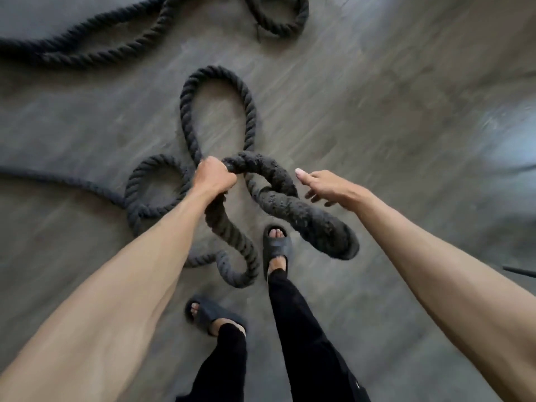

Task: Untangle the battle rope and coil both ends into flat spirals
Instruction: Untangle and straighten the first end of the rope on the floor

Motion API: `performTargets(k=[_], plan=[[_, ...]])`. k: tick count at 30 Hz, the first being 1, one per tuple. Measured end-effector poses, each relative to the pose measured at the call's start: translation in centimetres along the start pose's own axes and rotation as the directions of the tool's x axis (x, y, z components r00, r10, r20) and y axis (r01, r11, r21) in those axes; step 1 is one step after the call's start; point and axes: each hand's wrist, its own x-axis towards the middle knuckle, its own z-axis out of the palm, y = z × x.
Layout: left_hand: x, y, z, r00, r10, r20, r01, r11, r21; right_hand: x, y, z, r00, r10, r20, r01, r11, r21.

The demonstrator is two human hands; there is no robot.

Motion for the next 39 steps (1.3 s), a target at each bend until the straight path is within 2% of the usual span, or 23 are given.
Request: performTargets(k=[2, 4, 6, 9, 11, 13, 15, 16, 18, 20, 23, 26, 28, 30, 33, 34, 36, 39], plan=[[0.0, -1.1, 0.2, 0.991, -0.061, 0.123, 0.062, 0.998, 0.000, 0.3, 0.4, -0.5, 0.993, 0.005, -0.117, -0.015, 0.996, -0.083], [-0.3, -2.3, 0.7, 0.968, -0.136, 0.212, 0.143, 0.989, -0.022, 0.3, 0.6, -1.1, 0.964, -0.005, -0.266, -0.009, 0.999, -0.049], [-0.8, -3.6, 1.5, 0.941, -0.203, 0.272, 0.226, 0.973, -0.054, -0.1, 0.4, -1.8, 0.905, -0.013, -0.425, 0.012, 1.000, -0.005], [-1.7, -5.3, 2.9, 0.871, -0.248, 0.424, 0.316, 0.944, -0.096, -0.7, 0.2, -1.9, 0.734, -0.039, -0.678, 0.131, 0.988, 0.085], [-2.1, -6.2, 3.9, 0.800, -0.256, 0.543, 0.376, 0.918, -0.122, -1.7, -0.2, -1.3, 0.623, -0.103, -0.776, 0.228, 0.972, 0.054], [-2.3, -7.0, 4.5, 0.758, -0.261, 0.598, 0.423, 0.894, -0.146, -2.8, -0.7, -0.1, 0.592, -0.239, -0.770, 0.326, 0.944, -0.042], [-1.9, -7.6, 4.5, 0.724, -0.265, 0.637, 0.459, 0.874, -0.159, -3.6, -1.2, 1.5, 0.671, -0.417, -0.613, 0.381, 0.903, -0.197], [-1.7, -7.9, 4.1, 0.700, -0.270, 0.661, 0.478, 0.865, -0.153, -3.9, -1.3, 2.4, 0.732, -0.476, -0.487, 0.351, 0.876, -0.330], [-1.1, -8.5, 3.0, 0.645, -0.283, 0.710, 0.502, 0.857, -0.115, -3.8, -1.7, 3.4, 0.822, -0.483, -0.302, 0.236, 0.771, -0.591], [-0.8, -9.4, 2.0, 0.587, -0.284, 0.758, 0.512, 0.856, -0.075, -3.4, -2.6, 3.3, 0.833, -0.454, -0.316, 0.139, 0.724, -0.676], [-1.5, -10.3, 1.7, 0.472, -0.253, 0.844, 0.561, 0.825, -0.067, -2.4, -4.0, 2.8, 0.767, -0.472, -0.435, 0.067, 0.733, -0.677], [-3.4, -10.3, 3.3, 0.331, -0.144, 0.933, 0.549, 0.833, -0.067, -0.8, -4.8, 2.2, 0.713, -0.485, -0.506, 0.062, 0.763, -0.644], [-5.0, -9.9, 4.8, 0.228, -0.050, 0.972, 0.522, 0.849, -0.079, 0.2, -4.7, 1.9, 0.701, -0.481, -0.526, 0.055, 0.772, -0.633], [-5.8, -9.6, 6.0, 0.171, 0.026, 0.985, 0.503, 0.857, -0.110, 0.6, -4.7, 2.3, 0.694, -0.442, -0.569, 0.073, 0.829, -0.555], [-6.0, -9.2, 7.0, 0.144, 0.083, 0.986, 0.473, 0.869, -0.142, -0.6, -3.6, 5.2, 0.565, -0.516, -0.644, 0.256, 0.852, -0.457], [-6.0, -9.0, 7.2, 0.147, 0.098, 0.984, 0.477, 0.865, -0.157, -1.3, -3.0, 6.4, 0.550, -0.513, -0.659, 0.336, 0.858, -0.388], [-5.9, -8.6, 7.2, 0.169, 0.127, 0.977, 0.502, 0.842, -0.196, -3.0, -1.3, 9.0, 0.603, -0.463, -0.649, 0.402, 0.880, -0.254], [-5.4, -8.2, 6.9, 0.237, 0.181, 0.954, 0.561, 0.777, -0.287, -4.2, 2.1, 12.4, 0.690, -0.444, -0.572, 0.343, 0.896, -0.282]])
